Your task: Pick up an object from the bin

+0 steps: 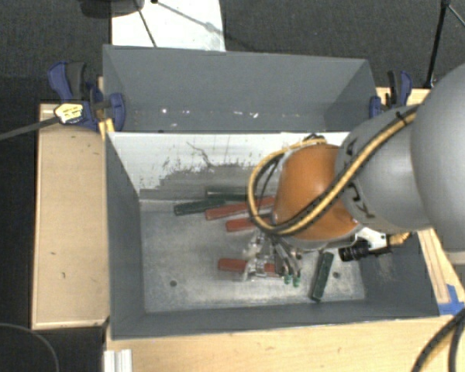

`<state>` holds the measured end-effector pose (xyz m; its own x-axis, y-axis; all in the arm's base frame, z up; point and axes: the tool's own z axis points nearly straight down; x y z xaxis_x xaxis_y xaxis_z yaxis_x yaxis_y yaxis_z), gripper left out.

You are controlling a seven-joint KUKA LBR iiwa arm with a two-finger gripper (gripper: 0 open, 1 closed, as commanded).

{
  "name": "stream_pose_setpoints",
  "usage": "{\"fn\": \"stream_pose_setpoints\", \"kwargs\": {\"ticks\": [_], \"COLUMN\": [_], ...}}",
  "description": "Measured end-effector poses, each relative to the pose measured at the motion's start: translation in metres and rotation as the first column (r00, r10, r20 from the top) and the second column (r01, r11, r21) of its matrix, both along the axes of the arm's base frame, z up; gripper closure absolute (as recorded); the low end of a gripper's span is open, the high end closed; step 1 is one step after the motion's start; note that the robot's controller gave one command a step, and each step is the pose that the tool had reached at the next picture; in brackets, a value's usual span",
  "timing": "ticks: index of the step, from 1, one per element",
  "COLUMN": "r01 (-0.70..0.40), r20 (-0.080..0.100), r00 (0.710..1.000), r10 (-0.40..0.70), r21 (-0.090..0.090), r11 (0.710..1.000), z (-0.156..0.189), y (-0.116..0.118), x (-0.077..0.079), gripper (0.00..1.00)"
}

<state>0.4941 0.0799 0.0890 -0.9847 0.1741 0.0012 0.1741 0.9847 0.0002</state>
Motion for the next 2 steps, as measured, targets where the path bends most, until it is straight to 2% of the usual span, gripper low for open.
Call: {"fn": "stream_pose_setpoints", "kwargs": {"ticks": [1,2], "r01": [0.001,0.001], "r20": [0.004,-0.002], "r00": [1.0,1.0], "r10": [-0.001,-0.001], "r21": [0.001,0.0], "r11": [1.0,1.0], "z": [0.0108,0.0202], "y": [0.0001,-0.0001], "x": [0.0011,-0.0001], "gripper": [1.0,1.0]}}
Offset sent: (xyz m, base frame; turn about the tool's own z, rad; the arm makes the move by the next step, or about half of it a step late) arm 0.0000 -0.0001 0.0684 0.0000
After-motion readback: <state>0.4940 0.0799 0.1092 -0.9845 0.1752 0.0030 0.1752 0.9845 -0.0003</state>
